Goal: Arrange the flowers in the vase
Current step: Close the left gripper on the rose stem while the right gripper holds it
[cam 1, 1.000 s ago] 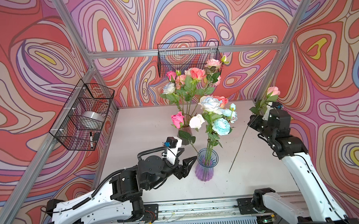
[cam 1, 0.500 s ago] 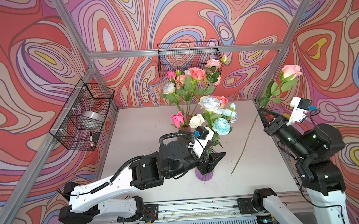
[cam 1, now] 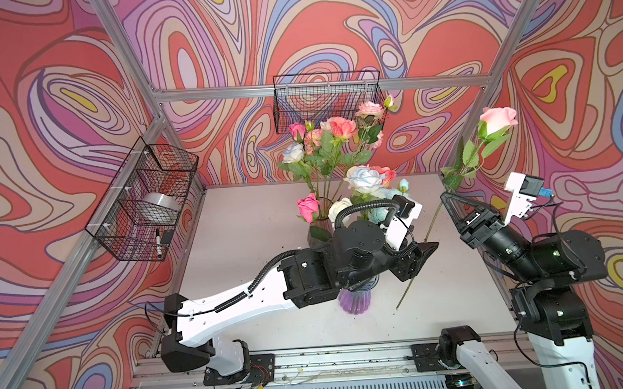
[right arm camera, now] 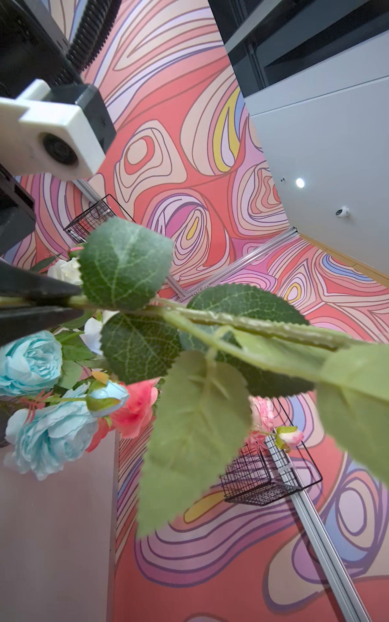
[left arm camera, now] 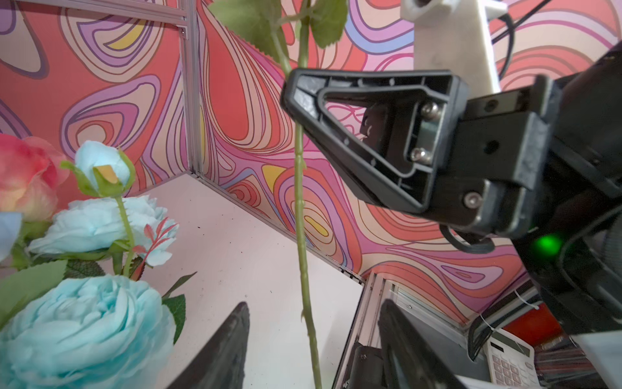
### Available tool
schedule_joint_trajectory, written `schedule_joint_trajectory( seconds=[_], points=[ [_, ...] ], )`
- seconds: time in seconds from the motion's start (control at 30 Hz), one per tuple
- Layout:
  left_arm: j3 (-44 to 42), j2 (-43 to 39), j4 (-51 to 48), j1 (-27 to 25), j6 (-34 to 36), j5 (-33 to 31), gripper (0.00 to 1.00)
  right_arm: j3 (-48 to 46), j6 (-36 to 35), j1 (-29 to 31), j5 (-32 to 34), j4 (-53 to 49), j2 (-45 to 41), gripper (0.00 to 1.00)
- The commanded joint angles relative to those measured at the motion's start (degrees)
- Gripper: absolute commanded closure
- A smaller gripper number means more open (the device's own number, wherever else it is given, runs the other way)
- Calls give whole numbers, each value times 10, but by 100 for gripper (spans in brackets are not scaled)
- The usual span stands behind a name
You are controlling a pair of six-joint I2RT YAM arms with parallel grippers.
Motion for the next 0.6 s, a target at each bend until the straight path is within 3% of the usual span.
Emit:
schedule_joint_trajectory(
  seconds=[0.0,0.1,0.43,0.57],
  points=[
    [25,14,2,-3,-10,-24,47,-7,7,0,-19,23,-13,100],
    [45,30,-10,-2,-16,-33,56,-11,8,0,-23,24,-14,100],
    [60,52,-6,0,-31,-45,97,-35,18,0,-33,41,-19,100],
    [58,52,-2,2,-29,-45,100,-32,18,-1,-35,39,-18,100]
  ],
)
